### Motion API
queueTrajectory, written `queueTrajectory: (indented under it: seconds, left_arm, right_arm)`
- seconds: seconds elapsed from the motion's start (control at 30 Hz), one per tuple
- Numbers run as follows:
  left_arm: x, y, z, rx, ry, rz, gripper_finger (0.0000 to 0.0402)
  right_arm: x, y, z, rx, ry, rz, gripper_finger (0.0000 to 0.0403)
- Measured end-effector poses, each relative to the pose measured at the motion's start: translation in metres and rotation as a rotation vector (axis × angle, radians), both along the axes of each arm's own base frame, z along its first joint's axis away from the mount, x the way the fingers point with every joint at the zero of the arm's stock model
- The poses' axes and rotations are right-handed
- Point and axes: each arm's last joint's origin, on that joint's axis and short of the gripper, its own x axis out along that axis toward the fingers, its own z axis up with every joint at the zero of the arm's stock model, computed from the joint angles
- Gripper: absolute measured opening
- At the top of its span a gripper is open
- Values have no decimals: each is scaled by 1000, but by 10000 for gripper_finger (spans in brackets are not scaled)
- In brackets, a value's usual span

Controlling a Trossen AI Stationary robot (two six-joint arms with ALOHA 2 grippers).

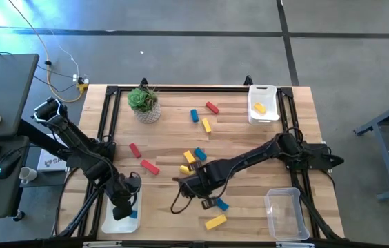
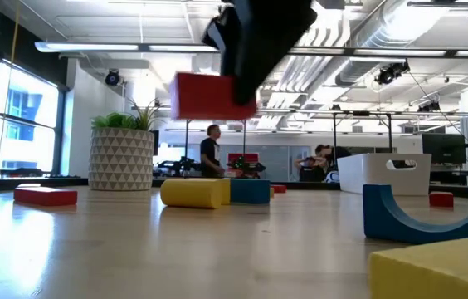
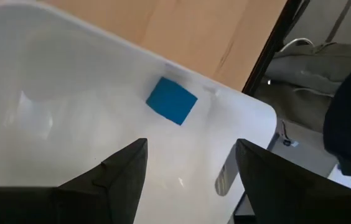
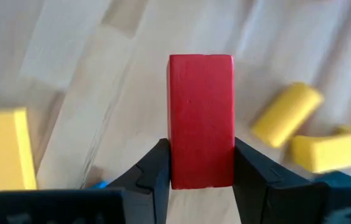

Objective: Sort & place blocks by color
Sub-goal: Put the red block into the transparent bin

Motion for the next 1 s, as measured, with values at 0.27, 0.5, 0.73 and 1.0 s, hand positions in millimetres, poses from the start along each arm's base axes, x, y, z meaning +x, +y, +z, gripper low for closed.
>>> queueTrajectory:
  seconds: [0.27,0.5,0.73,1.0]
  left_arm:
    - [2,3,0,65,-84,-119,231]
    - [11,14,0,115,-149,-212,231]
    - [19,28,2,149,-216,-314,231]
    - [33,52,2,221,-277,-380,231]
  right_arm:
    - [1,-5,22,-22,-42,-248,109]
    - [-10,-1,34,-61,-36,-448,109]
    - [-30,5,42,-147,5,-668,109]
    - [-53,27,43,-191,14,-845,109]
